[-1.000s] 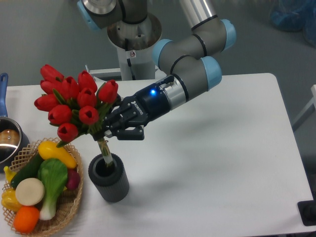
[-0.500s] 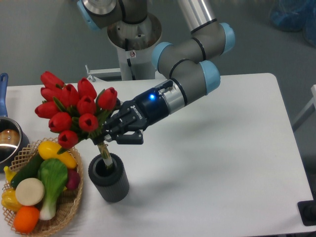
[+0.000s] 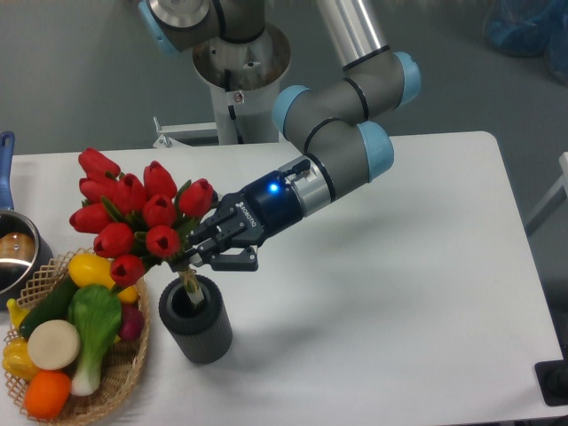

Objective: Insert the flowers into the vase
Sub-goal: 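Lower the tulip stems into the vase opening, then push the tulips deeper into the vase and open the gripper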

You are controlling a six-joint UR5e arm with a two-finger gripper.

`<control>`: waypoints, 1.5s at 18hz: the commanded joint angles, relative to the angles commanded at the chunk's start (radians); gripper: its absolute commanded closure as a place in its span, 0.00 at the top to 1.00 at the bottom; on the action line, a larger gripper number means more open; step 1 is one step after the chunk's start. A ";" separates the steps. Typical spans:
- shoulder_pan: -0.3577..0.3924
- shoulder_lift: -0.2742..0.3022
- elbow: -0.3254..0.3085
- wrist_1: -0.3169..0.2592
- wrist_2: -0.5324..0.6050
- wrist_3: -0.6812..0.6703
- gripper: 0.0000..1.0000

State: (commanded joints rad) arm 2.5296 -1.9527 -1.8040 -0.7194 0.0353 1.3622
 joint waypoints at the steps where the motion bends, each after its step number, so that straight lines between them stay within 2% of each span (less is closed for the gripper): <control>1: -0.006 -0.003 -0.001 0.000 0.002 0.000 0.23; 11: -0.014 -0.041 0.000 -0.002 0.011 -0.002 0.23; 13: -0.015 -0.049 -0.012 0.000 0.049 0.000 0.23; 19: -0.022 -0.066 -0.034 0.002 0.052 0.009 0.24; 24: -0.022 -0.072 -0.075 0.002 0.051 0.093 0.24; 27: -0.022 -0.081 -0.078 0.002 0.048 0.104 0.24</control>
State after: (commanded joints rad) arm 2.5081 -2.0340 -1.8822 -0.7179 0.0829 1.4665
